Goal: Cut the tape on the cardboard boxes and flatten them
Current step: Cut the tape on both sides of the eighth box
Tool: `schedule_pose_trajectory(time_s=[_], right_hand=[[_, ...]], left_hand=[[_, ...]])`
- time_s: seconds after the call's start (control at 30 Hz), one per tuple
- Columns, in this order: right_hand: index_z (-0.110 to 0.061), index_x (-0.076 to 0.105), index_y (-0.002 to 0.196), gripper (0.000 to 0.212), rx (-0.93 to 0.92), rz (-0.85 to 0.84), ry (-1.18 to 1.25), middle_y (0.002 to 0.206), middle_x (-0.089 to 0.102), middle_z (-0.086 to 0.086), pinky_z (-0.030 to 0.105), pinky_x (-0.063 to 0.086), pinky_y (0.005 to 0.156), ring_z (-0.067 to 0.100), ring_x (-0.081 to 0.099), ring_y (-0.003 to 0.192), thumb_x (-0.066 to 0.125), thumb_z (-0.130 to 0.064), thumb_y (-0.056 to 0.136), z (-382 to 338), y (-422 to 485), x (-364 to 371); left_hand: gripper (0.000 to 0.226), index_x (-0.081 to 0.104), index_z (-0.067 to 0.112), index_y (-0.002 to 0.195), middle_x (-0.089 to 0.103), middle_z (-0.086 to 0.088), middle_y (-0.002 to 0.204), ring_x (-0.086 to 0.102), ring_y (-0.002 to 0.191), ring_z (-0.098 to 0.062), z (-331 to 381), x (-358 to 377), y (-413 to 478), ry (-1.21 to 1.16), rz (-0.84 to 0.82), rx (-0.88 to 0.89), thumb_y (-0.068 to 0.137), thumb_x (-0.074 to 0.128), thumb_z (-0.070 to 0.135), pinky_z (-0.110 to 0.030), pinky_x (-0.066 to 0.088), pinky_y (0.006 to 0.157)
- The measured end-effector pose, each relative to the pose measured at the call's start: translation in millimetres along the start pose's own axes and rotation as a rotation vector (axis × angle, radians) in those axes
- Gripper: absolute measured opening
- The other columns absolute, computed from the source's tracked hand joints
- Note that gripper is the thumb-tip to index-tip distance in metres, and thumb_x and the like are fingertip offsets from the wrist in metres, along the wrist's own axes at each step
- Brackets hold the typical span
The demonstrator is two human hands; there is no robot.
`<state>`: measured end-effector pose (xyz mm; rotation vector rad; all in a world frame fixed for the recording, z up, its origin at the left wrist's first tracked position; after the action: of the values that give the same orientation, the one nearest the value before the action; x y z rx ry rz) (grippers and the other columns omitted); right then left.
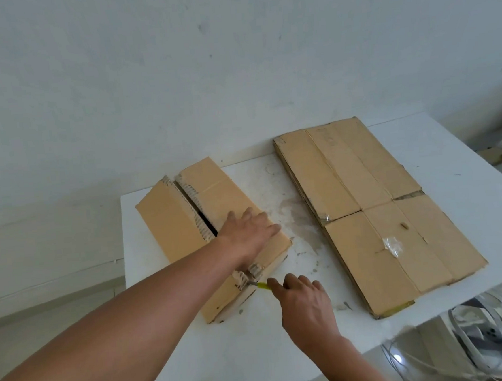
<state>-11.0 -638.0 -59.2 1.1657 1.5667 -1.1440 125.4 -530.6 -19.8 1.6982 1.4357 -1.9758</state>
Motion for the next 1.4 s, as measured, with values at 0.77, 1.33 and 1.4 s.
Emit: schedule_pose_trajectory(time_s=[0.77,1.33,1.4], right_hand=[[-0.035,0.045,0.143,0.048,-0.062,-0.025,-0.138,0.11,0.054,-0.001,0.036,0.03,0.089,0.021,0.046,0.102,0.039,-0.013,0.101,43,39,-12],[-0.034,0.057,0.129,0.044,-0.174,0.0,-0.198,0.1,0.058,0.0,0.038,0.03,0.085,0.023,0.049,0.093,0.048,-0.01,0.092,40,47,-20],[-0.034,0.056,0.131,0.046,-0.19,0.008,-0.206,0.102,0.058,0.001,0.038,0.03,0.086,0.023,0.049,0.095,0.048,-0.01,0.092,40,48,-22]], left_hand=[[0.108,0.003,0.035,0.161,-0.015,0.004,0.168,-0.004,0.152,-0.044,1,9,14,-0.087,-0.095,0.108,0.085,0.078,0.015,-0.044,0.045,0.104],[0.107,0.005,0.035,0.161,-0.015,0.007,0.168,-0.006,0.153,-0.041,0,11,10,-0.138,-0.078,0.1,0.085,0.077,0.012,-0.042,0.043,0.106],[0.107,0.004,0.036,0.16,-0.015,0.007,0.168,-0.006,0.153,-0.041,0,12,10,-0.132,-0.074,0.099,0.085,0.076,0.01,-0.042,0.044,0.106]])
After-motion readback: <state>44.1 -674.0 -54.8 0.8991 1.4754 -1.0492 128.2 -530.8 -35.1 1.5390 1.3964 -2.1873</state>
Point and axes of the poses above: each hand's wrist, its own y-axis towards the middle knuckle, its own x-axis out of the palm, z = x × y, the point moved 2 cm from there along y, towards the middle knuckle
